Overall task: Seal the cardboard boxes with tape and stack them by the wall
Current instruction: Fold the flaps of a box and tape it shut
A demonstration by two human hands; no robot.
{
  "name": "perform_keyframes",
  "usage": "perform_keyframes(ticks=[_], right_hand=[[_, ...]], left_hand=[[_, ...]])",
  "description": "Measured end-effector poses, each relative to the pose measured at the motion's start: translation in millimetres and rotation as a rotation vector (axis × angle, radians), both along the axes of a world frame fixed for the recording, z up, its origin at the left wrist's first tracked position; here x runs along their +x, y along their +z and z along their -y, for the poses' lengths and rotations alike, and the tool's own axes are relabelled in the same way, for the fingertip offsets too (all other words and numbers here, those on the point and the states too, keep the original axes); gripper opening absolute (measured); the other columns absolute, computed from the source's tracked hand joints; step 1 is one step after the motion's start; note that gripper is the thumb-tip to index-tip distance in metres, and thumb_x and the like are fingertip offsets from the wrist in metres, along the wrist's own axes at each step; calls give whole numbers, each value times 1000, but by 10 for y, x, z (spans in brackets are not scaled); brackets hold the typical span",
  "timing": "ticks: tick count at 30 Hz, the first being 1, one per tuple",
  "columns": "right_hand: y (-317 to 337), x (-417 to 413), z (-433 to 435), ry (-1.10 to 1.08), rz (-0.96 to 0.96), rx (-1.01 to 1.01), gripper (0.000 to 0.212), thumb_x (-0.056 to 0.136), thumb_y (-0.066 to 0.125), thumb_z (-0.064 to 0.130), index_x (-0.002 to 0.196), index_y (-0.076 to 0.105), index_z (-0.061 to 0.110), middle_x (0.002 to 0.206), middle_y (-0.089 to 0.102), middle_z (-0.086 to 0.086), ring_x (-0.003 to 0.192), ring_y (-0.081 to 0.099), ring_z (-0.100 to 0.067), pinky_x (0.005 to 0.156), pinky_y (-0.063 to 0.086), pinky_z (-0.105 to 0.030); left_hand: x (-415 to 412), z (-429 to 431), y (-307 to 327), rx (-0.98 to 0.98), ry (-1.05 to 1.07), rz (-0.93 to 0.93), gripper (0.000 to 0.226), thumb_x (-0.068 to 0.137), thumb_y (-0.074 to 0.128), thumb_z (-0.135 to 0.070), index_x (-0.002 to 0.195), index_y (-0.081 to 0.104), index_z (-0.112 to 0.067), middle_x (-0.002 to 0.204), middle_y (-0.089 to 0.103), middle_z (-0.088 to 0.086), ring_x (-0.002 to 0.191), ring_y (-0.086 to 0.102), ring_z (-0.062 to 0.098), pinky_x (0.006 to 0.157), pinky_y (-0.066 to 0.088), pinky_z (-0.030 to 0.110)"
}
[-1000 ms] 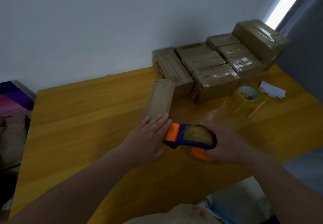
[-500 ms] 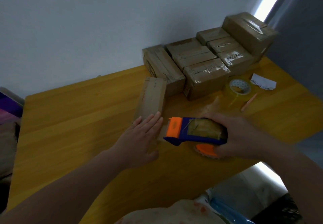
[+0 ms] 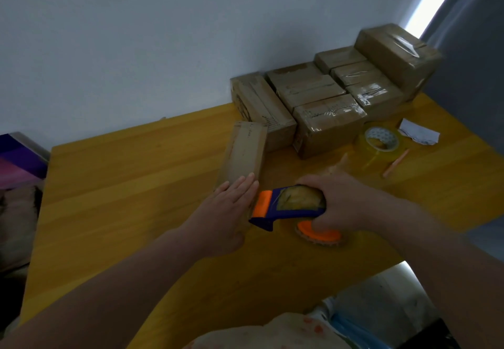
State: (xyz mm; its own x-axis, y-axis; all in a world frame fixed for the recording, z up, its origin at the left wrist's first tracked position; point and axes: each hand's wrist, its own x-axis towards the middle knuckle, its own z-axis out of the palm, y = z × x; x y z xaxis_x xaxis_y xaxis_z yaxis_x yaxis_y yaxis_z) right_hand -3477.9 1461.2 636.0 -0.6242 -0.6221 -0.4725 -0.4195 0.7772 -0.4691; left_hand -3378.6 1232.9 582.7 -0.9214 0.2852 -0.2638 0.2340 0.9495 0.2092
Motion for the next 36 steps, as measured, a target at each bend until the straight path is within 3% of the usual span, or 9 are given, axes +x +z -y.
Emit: perform_keyframes(ticks=[5, 10, 14, 18, 22, 25, 27, 32, 36], right_hand=[[9, -171, 44, -20, 84, 79, 72, 71, 78, 24, 134, 43, 37, 91, 52, 4, 78, 56, -14, 62, 45, -24], [-194, -216, 112, -1, 182, 169, 57, 68, 79, 22, 117, 54, 32, 92, 57, 2, 81, 59, -18, 68, 52, -32], [-340, -182, -16, -89, 39, 210, 70, 71, 81, 31, 133, 49, 28, 97, 59, 3, 80, 59, -15, 67, 52, -30], [-503, -193, -191, -331, -123, 21, 81, 75, 73, 58, 140, 39, 24, 119, 56, -5, 101, 57, -21, 82, 51, -32], [-742, -71, -196, -355, -337, 88, 59, 98, 50, 38, 149, 26, 22, 127, 48, -13, 109, 51, -28, 88, 47, -39], [-879, 27, -211, -288, -364, 246, 64, 99, 51, 31, 152, 18, 21, 137, 44, -11, 120, 48, -27, 93, 45, -37], [-958, 108, -226, -234, -320, 314, 68, 98, 52, 30, 153, 13, 24, 135, 46, -7, 119, 50, -26, 88, 46, -35], [-889, 151, -184, -222, -314, 338, 70, 95, 57, 37, 151, 17, 28, 133, 46, -4, 120, 50, -24, 84, 48, -34], [-610, 29, -27, -245, -376, 117, 63, 92, 59, 43, 147, 32, 29, 133, 45, -2, 121, 47, -23, 93, 45, -34]], left_hand=[[-9, -9, 2, -28, 5, 15, 101, 86, 57, -20, 146, -24, -22, 150, -32, -7, 135, -29, 3, 110, -18, 24], [9, 1, -13, -12, 18, 5, 96, 88, 51, -11, 138, -30, -25, 146, -36, -9, 135, -30, 4, 113, -18, 26], [14, -3, -21, -15, 17, -30, 93, 88, 48, -6, 145, -24, -23, 146, -35, -10, 134, -30, 3, 110, -20, 23], [10, 9, -73, -4, 22, -101, 88, 95, 47, -11, 143, -26, -23, 145, -34, -11, 134, -28, 1, 110, -19, 23], [14, 32, -156, 42, 29, -175, 76, 97, 44, -11, 149, -10, -21, 149, -22, -12, 137, -19, 2, 108, -20, 21], [25, 69, -218, 52, 50, -311, 68, 87, 63, -2, 147, 33, -11, 154, 27, 3, 142, 26, 18, 115, 13, 38], [53, 104, -275, 35, 99, -409, 62, 72, 79, -2, 130, 57, -9, 134, 57, 8, 123, 56, 25, 99, 43, 41], [61, 149, -239, 16, 97, -505, 53, 57, 87, -2, 108, 72, -9, 110, 71, 9, 96, 70, 25, 75, 57, 38], [-20, 235, -29, 66, 70, -587, 26, 74, 69, -11, 99, 74, -8, 103, 72, 11, 86, 71, 28, 64, 58, 38]])
